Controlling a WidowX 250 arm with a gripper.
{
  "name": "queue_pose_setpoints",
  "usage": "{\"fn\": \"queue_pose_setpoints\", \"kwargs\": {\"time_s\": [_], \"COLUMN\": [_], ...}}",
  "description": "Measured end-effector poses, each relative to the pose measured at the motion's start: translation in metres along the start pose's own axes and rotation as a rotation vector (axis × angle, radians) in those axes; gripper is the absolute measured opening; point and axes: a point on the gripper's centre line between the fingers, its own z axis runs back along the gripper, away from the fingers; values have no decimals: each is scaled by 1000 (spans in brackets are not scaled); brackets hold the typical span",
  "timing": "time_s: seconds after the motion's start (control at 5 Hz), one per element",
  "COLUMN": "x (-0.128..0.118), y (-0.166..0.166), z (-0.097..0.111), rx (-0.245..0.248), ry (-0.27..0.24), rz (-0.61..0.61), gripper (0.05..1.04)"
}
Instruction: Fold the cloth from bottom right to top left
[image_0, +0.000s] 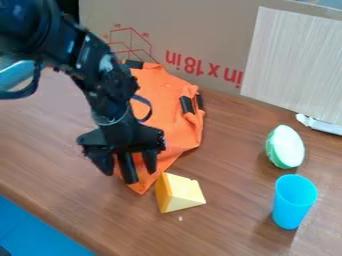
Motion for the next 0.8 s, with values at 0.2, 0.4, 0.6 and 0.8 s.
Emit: {"fn": "queue_pose_setpoints", "kwargs": {"time_s": [0.2, 0.4, 0.6, 0.8], "x": [5, 8, 15, 53], "y": [-1, 0, -8, -18], "z": [-6, -13, 0, 30], "rx": [-13, -2, 6, 19], "ry": [-24, -22, 50, 186], "rz": [17, 43, 52, 156], "gripper": [657, 337, 181, 108]}}
